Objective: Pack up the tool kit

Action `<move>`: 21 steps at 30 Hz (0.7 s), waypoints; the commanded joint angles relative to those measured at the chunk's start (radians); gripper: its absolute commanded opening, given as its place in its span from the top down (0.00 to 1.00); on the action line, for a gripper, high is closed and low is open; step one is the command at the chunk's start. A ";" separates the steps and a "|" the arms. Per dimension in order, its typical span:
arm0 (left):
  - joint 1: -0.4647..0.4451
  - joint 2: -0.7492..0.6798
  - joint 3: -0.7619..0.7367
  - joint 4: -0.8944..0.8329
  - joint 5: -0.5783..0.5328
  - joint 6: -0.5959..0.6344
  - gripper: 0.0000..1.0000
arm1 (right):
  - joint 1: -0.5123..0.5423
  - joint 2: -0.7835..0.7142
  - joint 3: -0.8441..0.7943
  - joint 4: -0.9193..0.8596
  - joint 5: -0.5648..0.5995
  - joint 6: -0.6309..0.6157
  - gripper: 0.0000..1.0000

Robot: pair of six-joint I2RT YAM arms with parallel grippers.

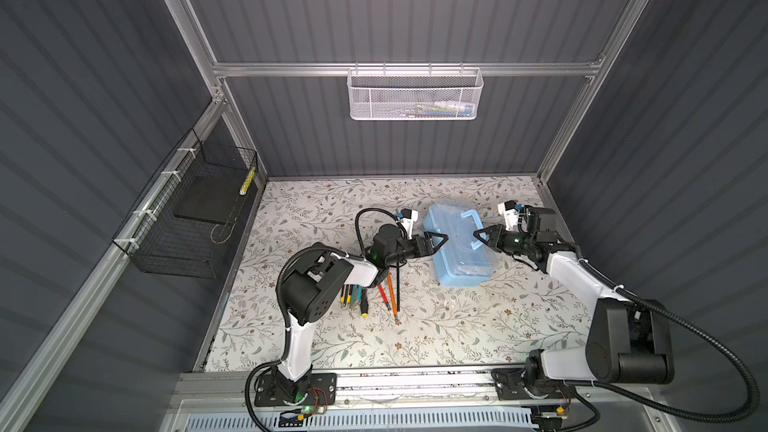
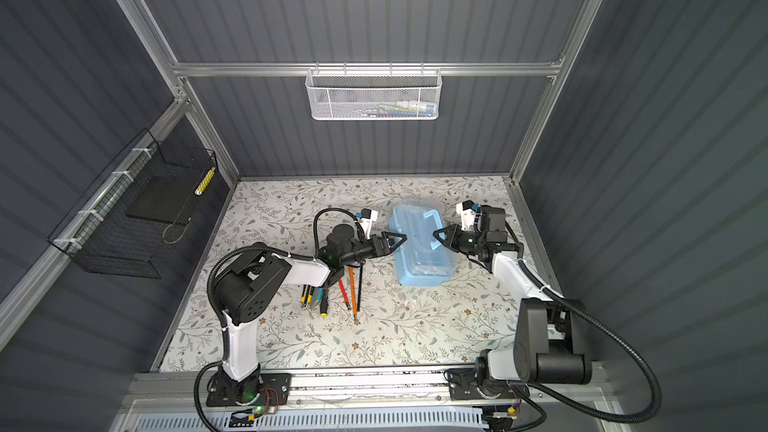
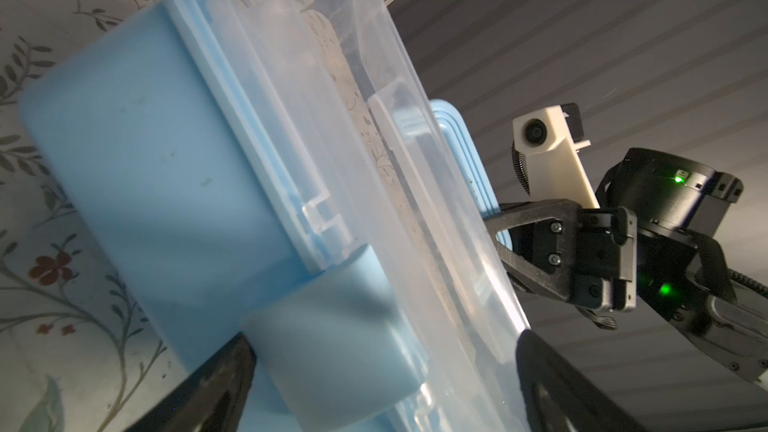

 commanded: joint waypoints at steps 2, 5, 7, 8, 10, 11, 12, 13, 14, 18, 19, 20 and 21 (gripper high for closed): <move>-0.024 -0.034 0.007 0.152 0.083 -0.040 0.03 | 0.032 0.026 -0.018 -0.079 0.028 -0.084 1.00; -0.024 -0.062 0.003 0.127 0.083 -0.017 0.03 | 0.030 0.039 -0.026 -0.049 0.006 -0.067 1.00; -0.024 -0.076 -0.001 0.124 0.083 -0.014 0.06 | 0.030 0.048 -0.025 -0.038 -0.002 -0.061 1.00; -0.024 -0.081 0.000 0.130 0.084 -0.016 0.07 | 0.029 0.052 -0.024 -0.032 -0.006 -0.058 1.00; -0.024 -0.093 0.001 0.128 0.085 -0.016 0.09 | 0.028 0.057 -0.020 -0.029 -0.012 -0.057 1.00; -0.023 -0.098 0.001 0.125 0.085 -0.015 0.10 | 0.026 0.060 -0.020 -0.025 -0.016 -0.055 1.00; -0.022 -0.105 0.001 0.119 0.083 -0.010 0.10 | 0.024 0.061 -0.020 -0.024 -0.017 -0.055 1.00; -0.021 -0.112 0.001 0.112 0.083 -0.005 0.11 | 0.024 0.061 -0.019 -0.025 -0.017 -0.057 1.00; -0.019 -0.123 -0.002 0.102 0.081 0.003 0.11 | 0.022 0.061 -0.019 -0.030 -0.010 -0.062 1.00; -0.006 -0.155 -0.009 0.092 0.077 0.010 0.11 | 0.019 0.068 -0.019 -0.051 0.016 -0.089 1.00; -0.004 -0.162 -0.009 0.090 0.076 0.013 0.11 | 0.019 0.070 -0.020 -0.055 0.024 -0.095 1.00; -0.001 -0.171 -0.008 0.082 0.078 0.018 0.11 | 0.019 0.072 -0.023 -0.058 0.031 -0.100 1.00; -0.001 -0.181 -0.007 0.070 0.078 0.026 0.12 | 0.019 0.072 -0.026 -0.056 0.035 -0.102 1.00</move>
